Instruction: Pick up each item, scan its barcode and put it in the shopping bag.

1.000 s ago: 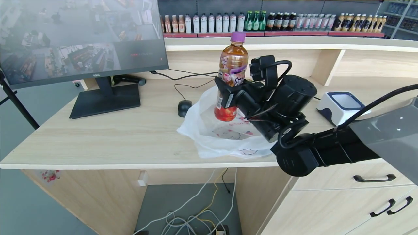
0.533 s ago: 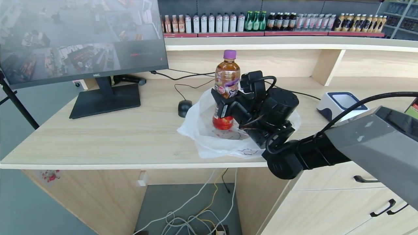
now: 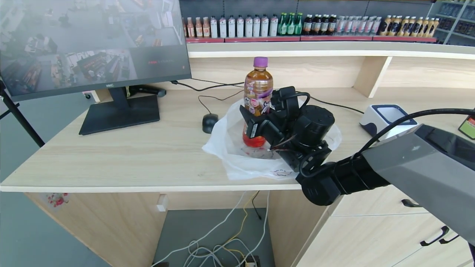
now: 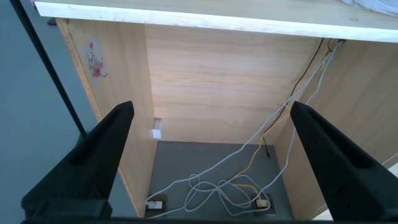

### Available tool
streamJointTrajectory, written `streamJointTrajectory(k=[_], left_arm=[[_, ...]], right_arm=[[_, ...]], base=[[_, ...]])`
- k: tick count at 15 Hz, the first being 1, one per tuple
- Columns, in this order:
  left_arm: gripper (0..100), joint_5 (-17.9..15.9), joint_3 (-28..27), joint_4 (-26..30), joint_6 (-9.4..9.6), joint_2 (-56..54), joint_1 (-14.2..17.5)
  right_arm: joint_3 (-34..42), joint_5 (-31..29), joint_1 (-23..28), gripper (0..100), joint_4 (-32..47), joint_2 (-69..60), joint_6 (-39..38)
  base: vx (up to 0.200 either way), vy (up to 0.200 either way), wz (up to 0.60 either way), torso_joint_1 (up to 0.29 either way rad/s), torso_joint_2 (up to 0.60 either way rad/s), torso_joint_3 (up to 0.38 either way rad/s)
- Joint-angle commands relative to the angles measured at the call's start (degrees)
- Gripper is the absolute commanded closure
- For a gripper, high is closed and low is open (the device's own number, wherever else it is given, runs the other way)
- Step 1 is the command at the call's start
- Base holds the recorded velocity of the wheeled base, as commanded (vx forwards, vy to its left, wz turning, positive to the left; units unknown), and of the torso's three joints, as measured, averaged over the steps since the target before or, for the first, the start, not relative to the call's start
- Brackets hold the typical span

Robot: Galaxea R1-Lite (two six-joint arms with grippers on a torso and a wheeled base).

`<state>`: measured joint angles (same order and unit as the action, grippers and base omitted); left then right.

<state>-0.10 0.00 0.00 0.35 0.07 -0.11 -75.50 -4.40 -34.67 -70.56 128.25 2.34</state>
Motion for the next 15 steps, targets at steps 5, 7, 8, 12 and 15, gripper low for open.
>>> streamJointTrajectory(k=[5, 7, 8, 12, 15], left_arm=[[0, 0.01, 0.00, 0.00, 0.00, 0.01, 0.02], [0, 0.01, 0.00, 0.00, 0.00, 0.01, 0.02], [0, 0.01, 0.00, 0.00, 0.00, 0.01, 0.02], [0, 0.01, 0.00, 0.00, 0.00, 0.01, 0.02], [0, 0.01, 0.00, 0.00, 0.00, 0.01, 0.02]], right_arm=[[1.23, 0.01, 0.39, 100, -0.37, 0.25, -0.85], [2.02, -0.17, 0.39, 100, -0.46, 0.25, -1.29], [2.20, -0.17, 0.39, 100, -0.46, 0.25, -1.37], [2.55, -0.08, 0.39, 100, -0.10, 0.08, -1.46], [3.07, 0.01, 0.48, 100, -0.19, -0.01, -1.64]], base=[[0.000, 0.000, 0.00, 0.000, 0.00, 0.000], [0.000, 0.000, 0.00, 0.000, 0.00, 0.000], [0.000, 0.000, 0.00, 0.000, 0.00, 0.000], [0.000, 0.000, 0.00, 0.000, 0.00, 0.000], [0.000, 0.000, 0.00, 0.000, 0.00, 0.000]])
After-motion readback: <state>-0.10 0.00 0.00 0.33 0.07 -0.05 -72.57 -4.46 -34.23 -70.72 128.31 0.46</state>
